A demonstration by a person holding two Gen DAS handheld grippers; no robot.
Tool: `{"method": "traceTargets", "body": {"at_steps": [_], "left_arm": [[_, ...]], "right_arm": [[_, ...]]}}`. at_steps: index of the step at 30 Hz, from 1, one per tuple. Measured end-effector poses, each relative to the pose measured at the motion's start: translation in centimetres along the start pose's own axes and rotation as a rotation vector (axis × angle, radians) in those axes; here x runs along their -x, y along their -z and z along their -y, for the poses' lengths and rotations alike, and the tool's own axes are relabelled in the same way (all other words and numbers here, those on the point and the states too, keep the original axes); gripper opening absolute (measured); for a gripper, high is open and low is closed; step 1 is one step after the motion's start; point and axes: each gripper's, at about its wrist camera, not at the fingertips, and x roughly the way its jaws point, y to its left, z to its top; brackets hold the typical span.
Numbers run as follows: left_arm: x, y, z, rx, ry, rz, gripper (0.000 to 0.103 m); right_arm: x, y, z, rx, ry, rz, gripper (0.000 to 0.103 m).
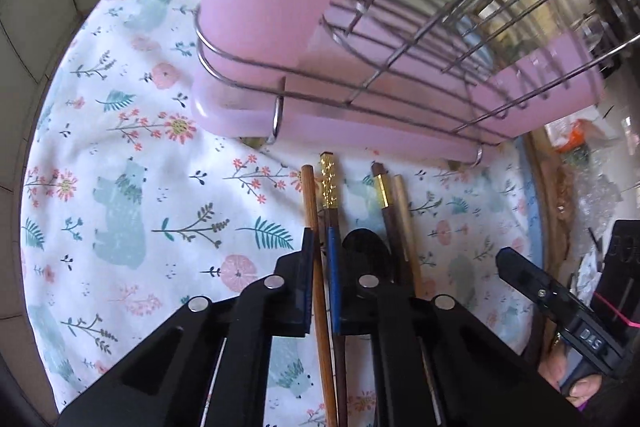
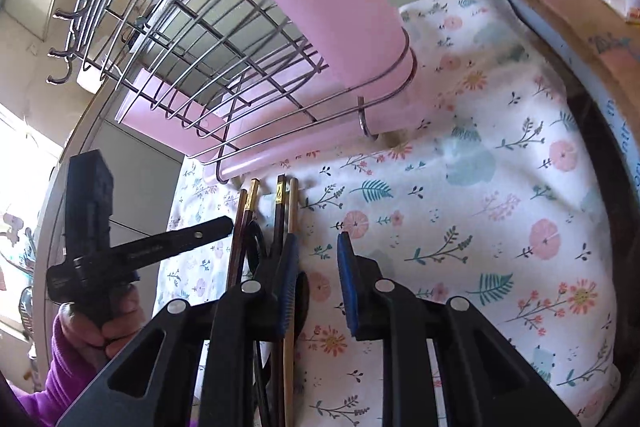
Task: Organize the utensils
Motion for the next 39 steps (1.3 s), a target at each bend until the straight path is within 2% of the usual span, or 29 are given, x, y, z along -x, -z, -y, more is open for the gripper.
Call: {"method": "traceTargets", "body": {"at_steps": [2, 8, 14, 20, 26, 29, 33, 39], "left_arm": [[-0.4, 0.0, 0.2, -0.012, -0.03, 0.003, 0.005], [-1.0, -0.3, 0.5, -0.04, -0.042, -0.004, 0.005], [-1.7, -0.7, 0.0, -0.013, -0.005, -0.033, 0.006], [-1.7, -0.8, -1.0, 0.013, 0.038, -0.026, 0.006], [0.6, 0.0, -3.2, 0.039, 0.047, 0.015, 0.006], [1.1, 0.2, -4.0, 0.049, 0.044, 0.022, 0.006], [1.0, 0.3, -4.9, 0.065, 0.041, 0.014, 0.006], [0.8, 0.2, -5.2, 0.056, 0.037, -0.004, 0.006]], "right_arm": [[-0.4, -0.1, -0.1, 0.001, -0.002, -0.012, 0.02], [-2.1, -0.8, -1.4, 0.022, -0.001, -0.063, 0.019], [-5.0, -1.9, -3.0, 0.017, -0.008, -0.127, 0.019], [-7.9, -2.8, -4.2, 0.03, 0.039, -0.176, 0.02], [-10.6, -3.1, -4.9, 0.051, 0.117, -0.197, 0.018], [-11.5, -3.3, -4.9, 0.044, 0.126, -0.197, 0.01], [-11.6, -3.2, -4.8, 0.059, 0.135, -0.196, 0.006], [-9.0, -3.2, -2.6, 0.045, 0.147, -0.17, 0.006]]}}
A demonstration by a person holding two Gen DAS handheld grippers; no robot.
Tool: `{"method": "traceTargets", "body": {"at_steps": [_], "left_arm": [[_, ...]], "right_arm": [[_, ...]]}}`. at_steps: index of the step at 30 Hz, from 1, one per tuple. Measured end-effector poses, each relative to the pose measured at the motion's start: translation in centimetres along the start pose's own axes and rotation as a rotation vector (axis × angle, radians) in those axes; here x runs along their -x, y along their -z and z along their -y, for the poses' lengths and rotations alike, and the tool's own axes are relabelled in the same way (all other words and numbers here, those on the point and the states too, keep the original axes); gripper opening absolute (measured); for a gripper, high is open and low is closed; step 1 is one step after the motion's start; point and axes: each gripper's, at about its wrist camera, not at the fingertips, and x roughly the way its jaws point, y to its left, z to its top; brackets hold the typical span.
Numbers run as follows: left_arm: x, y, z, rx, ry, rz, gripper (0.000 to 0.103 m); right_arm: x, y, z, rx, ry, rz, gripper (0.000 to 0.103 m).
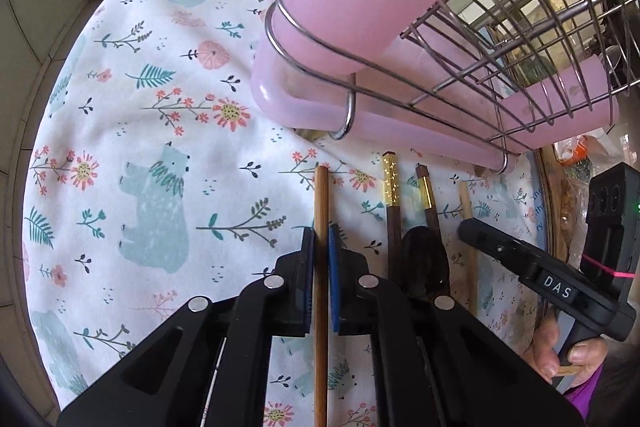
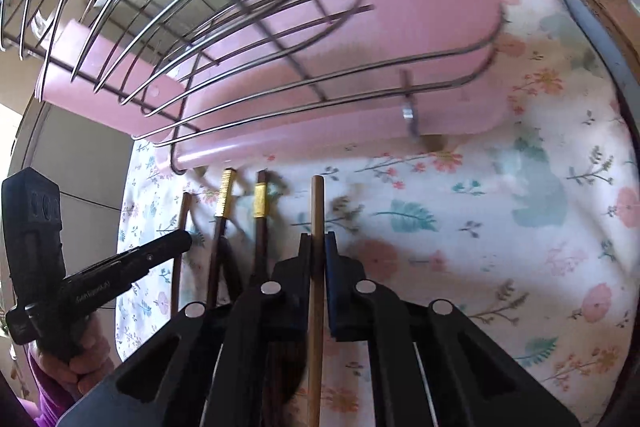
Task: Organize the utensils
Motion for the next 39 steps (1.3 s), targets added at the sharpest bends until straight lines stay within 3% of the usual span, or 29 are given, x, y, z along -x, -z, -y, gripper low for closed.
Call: {"method": "traceTargets", "body": {"at_steps": [10, 19, 23, 27, 33, 39], "left_arm": [[-1.2, -0.8, 1.0, -0.031, -0.023, -0.036, 0.007], [-0.6, -0.2, 0.8, -0.057, -0.008, 0.015, 0.005], [1.3, 0.4, 0.9, -0.054, 0.028, 0.068, 0.005], [5.3, 1.2, 1.6, -0.076, 0.067, 0.181, 0.005], [14.1, 1.8, 2.4, -0.101, 0.129, 0.457, 0.005], [22.1, 0.0, 5.0, -0.124, 0.186, 0.759, 0.005]], "right_arm": [[-0.2, 0.2, 0.5, 0.032, 0.02, -0.028, 0.008], [0.4, 1.3, -0.6, 0.079, 0.026, 0.057, 0.006], [2.8, 2.3, -1.0, 0.109, -0.006, 0.138, 0.006], [7.2, 3.6, -1.6, 0.151, -0.033, 0.261, 0.006], [14.8, 4.1, -2.5, 0.187, -0.055, 0.479, 0.006], [23.5, 2.4, -3.9, 0.219, -0.071, 0.777, 0.006]]}}
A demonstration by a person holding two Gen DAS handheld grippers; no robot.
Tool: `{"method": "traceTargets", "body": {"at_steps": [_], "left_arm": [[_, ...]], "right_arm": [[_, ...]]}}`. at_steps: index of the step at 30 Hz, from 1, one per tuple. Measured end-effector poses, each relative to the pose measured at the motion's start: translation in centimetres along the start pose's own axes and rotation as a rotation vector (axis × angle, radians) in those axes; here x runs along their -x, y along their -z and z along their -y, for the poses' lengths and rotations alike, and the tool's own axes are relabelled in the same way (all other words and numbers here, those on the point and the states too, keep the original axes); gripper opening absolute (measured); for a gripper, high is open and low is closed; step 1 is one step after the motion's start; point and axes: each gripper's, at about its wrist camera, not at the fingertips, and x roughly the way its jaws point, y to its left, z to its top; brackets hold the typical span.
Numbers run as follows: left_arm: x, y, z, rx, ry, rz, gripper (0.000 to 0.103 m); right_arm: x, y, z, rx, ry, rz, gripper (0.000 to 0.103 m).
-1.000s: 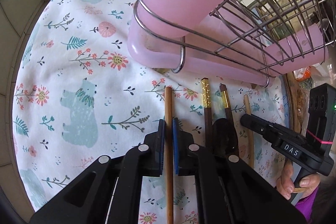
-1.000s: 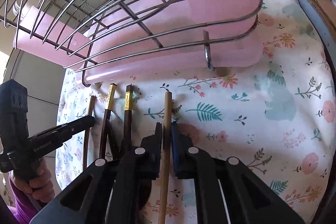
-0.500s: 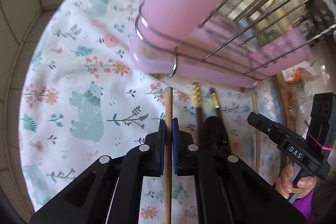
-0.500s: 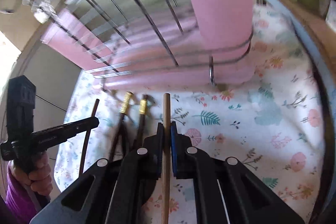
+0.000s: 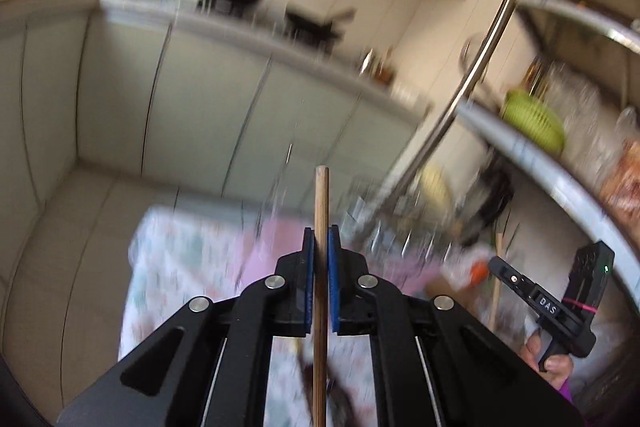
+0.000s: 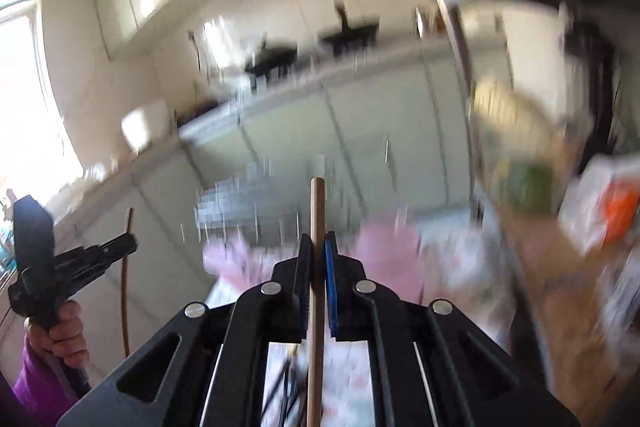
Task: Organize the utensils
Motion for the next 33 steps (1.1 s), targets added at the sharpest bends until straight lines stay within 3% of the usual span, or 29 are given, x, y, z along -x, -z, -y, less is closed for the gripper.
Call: {"method": "traceTargets", "body": {"at_steps": [3, 8, 15, 20, 25, 33], "left_arm": [[0.1, -2.5, 1.2, -0.007, 0.004, 0.105, 0.005], [-1.6, -5.4, 2.4, -0.037, -0.037, 0.268, 0.005], [-4.5, -7.8, 1.7, -0.04, -0.097, 0.406, 0.005], [-6.6, -7.8, 0.9, -0.046, -0.097, 0.447, 0.005], [-8.7, -6.4, 0.3, -0.082, -0.113, 0.45, 0.005], [-9.3, -2.4, -1.7, -0.079, -0.131, 0.322, 0.005]], "right_arm": [[1.1, -3.5, -0.8, 0.032, 0.033, 0.154, 0.006], [0.7, -7.7, -0.2, 0.064, 0.107, 0.33, 0.006], [-2.5, -10.1, 1.5, 0.062, 0.179, 0.461, 0.006], [-5.0, -10.1, 2.8, 0.071, 0.214, 0.507, 0.006], [-7.0, -8.6, 3.9, 0.062, 0.225, 0.476, 0.006], [-8.4, -4.6, 5.4, 0.022, 0.236, 0.291, 0.006]]}}
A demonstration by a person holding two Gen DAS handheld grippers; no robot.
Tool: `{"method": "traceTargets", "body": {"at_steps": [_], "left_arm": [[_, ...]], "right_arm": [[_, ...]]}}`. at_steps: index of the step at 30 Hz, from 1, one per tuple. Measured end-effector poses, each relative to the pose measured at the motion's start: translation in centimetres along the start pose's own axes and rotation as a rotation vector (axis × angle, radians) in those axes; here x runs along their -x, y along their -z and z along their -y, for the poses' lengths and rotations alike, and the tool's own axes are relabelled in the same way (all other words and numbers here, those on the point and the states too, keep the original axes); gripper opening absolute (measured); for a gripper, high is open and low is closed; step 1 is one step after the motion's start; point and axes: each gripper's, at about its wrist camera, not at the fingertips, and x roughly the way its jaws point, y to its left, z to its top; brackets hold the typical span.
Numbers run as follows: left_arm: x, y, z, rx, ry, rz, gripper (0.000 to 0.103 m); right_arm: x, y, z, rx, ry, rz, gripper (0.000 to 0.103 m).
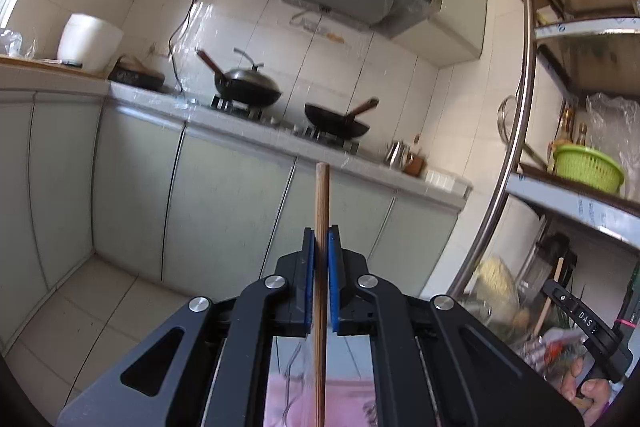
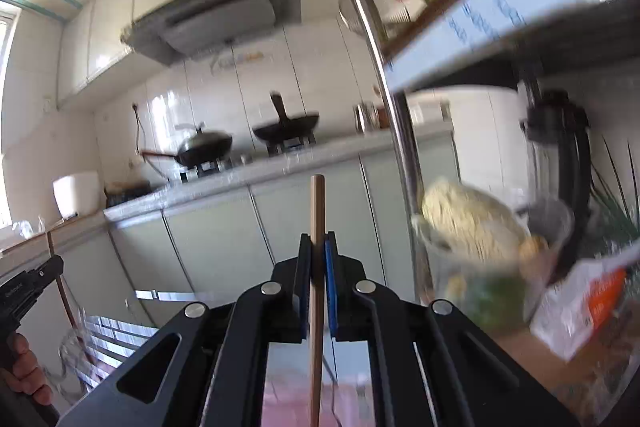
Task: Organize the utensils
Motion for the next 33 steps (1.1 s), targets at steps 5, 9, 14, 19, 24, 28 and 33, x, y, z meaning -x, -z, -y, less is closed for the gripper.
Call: {"method": "traceTargets", "body": {"at_steps": [5, 9, 14, 19, 24, 28, 33], "left_arm": [[0.3, 1.7, -1.0, 0.027, 0.003, -0.092, 0.006], [0.3, 2.9, -1.3, 0.032, 0.004, -0.159, 0.006], [0.3, 2.5, -1.6, 0.062, 0.012, -0.203, 0.006], [0.2, 1.0, -2.4, 0.119, 0.014, -0.234, 0.026], [0.9, -0.6, -3.0, 0.126, -0.014, -0.221, 0.035], [2.6, -1.8, -3.2, 0.117, -0.036, -0.19, 0.035], [5.3, -2.2, -3.0, 0.106, -0.048, -0.183, 0.035]], "right_arm": [[0.2, 2.0, 0.9, -0.033, -0.011, -0.111, 0.006], [1.0, 2.6, 0.7, -0.014, -0.007, -0.133, 0.006], [0.6, 2.3, 0.8, -0.014, -0.026, -0.211, 0.011], [0.3, 1.2, 1.4, -0.053, -0.047, -0.269, 0.024], [1.9, 0.1, 2.2, -0.055, -0.027, -0.242, 0.025], [3.5, -0.2, 2.7, -0.065, -0.013, -0.238, 0.025], [6.1, 0.6, 2.3, -0.045, -0.016, -0.257, 0.025]]}}
